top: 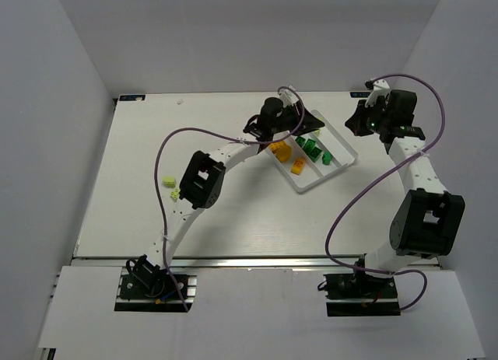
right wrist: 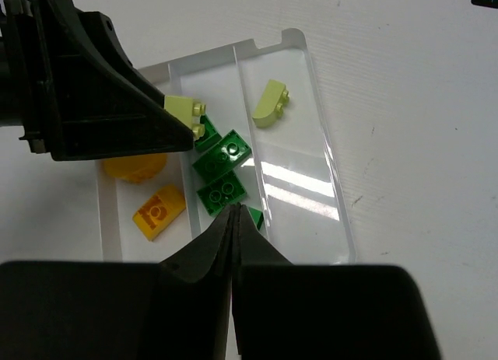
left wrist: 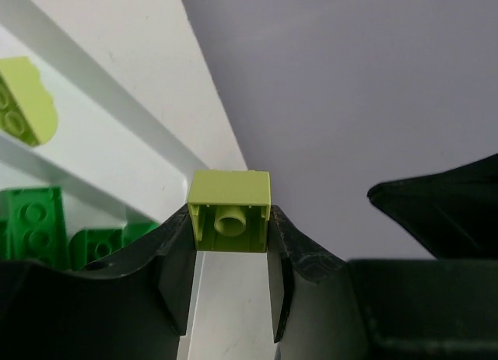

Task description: Sort the legos into containers by color

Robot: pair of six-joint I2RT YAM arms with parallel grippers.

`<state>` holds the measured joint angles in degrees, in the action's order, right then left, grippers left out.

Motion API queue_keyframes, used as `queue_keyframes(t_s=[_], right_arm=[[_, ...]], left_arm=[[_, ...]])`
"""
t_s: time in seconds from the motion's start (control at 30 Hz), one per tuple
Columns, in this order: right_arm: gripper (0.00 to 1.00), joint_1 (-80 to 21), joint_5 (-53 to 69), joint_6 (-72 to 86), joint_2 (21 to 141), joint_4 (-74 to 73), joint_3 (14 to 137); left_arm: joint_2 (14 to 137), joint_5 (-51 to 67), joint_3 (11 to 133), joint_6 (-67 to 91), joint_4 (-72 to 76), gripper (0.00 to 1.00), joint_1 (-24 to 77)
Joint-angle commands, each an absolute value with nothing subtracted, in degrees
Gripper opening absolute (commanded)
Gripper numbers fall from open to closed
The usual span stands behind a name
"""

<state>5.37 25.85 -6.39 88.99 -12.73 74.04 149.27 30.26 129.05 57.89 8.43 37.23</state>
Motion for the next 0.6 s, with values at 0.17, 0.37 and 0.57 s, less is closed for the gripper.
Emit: queue_keyframes(t_s=[0.17, 0.37, 0.57], right_arm=[[0.0, 7.6, 26.7, -3.1, 86.2, -9.2, 71.3], [0.0, 8.4, 27.7, -1.4, 86.0, -8.5, 70.0], [0.02, 9.2, 28.4, -0.7, 85.9, -7.7, 69.4]], left_arm=[[152.9, 16.7, 134.6, 63.5, 22.5, 0.03, 41.3], [156.2, 8.7, 136.2, 62.8, 20.0, 0.08, 42.5], [157.5, 7.3, 136.8, 59.6, 18.2, 0.18, 44.2]])
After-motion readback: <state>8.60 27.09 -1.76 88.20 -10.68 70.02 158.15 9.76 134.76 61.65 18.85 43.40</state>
